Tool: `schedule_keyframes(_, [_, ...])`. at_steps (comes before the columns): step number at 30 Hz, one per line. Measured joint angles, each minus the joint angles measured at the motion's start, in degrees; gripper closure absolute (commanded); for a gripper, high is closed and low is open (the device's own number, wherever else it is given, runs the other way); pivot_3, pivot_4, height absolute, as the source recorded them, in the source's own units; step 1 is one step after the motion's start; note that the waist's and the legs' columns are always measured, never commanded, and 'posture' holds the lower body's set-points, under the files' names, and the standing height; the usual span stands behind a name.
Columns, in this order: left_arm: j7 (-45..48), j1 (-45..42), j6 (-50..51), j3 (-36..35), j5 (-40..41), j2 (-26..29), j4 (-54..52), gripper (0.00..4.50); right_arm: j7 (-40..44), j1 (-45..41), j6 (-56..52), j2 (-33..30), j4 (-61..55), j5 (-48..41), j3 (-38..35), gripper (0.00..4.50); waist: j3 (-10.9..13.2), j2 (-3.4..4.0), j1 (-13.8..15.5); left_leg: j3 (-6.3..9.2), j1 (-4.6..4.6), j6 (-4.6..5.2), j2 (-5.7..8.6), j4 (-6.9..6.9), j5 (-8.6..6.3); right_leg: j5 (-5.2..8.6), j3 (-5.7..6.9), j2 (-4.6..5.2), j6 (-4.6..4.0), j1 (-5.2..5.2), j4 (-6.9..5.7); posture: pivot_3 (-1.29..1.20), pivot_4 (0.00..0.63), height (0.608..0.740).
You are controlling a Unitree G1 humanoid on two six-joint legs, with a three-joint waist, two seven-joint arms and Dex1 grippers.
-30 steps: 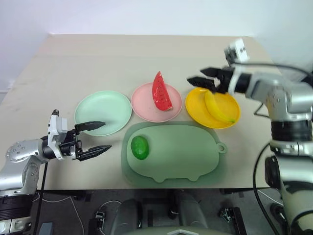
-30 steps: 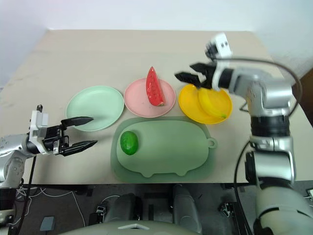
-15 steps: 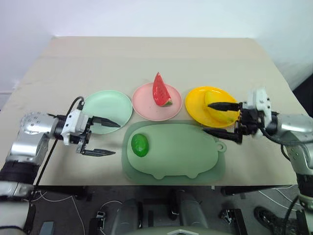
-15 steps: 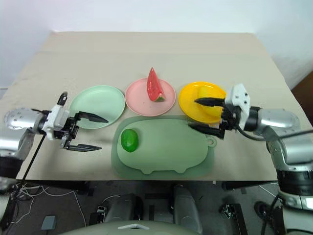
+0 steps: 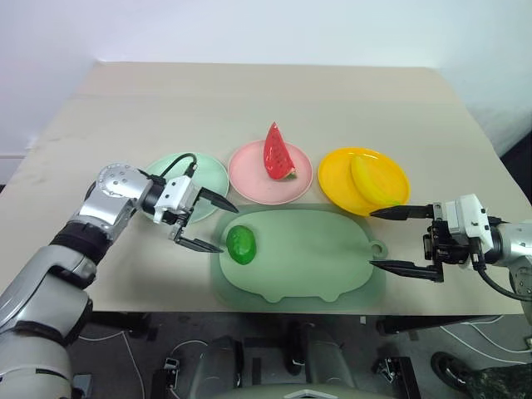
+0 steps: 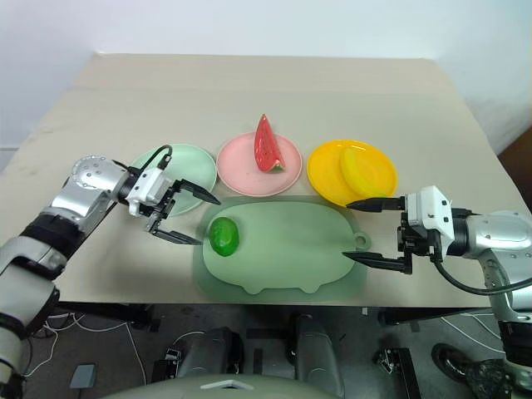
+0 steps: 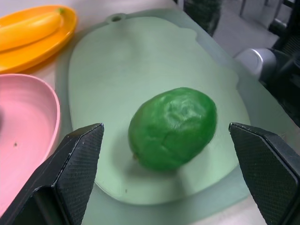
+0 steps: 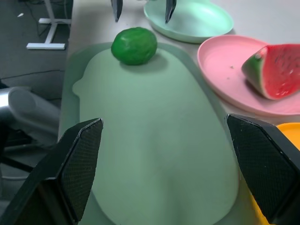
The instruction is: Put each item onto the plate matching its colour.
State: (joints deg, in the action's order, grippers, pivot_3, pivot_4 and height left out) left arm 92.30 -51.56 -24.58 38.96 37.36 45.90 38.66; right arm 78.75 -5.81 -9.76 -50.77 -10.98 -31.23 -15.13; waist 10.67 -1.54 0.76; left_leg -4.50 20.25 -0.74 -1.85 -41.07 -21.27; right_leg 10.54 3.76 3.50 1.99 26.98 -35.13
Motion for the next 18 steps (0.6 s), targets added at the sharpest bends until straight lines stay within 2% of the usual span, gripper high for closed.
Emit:
schedule_keyframes(6, [0.0,-3.4,-3.8,7.6,1.5,-2.8,4.1,0.0,-5.0,-1.3,-4.3,0.0,-3.4,-3.1,-1.5,0.06,0.0,0.0,0.0,0.0,0.02,0.08,0.02,-0.03,-0.05,-0.01,0.0,0.03,0.02,0.0,0.03,0.0,0.15,0.736])
schedule_keyframes(18, [0.0,-3.7,-7.6,15.8,3.9,-5.7,6.7,0.0,-9.3,0.1,-7.4,0.0,-8.0,-5.5,-2.4,0.06,0.0,-0.02,0.1,0.06,0.04,0.11,0.03,-0.09,-0.06,-0.01,0.0,0.04,0.03,-0.03,0.03,0.0,0.15,0.736])
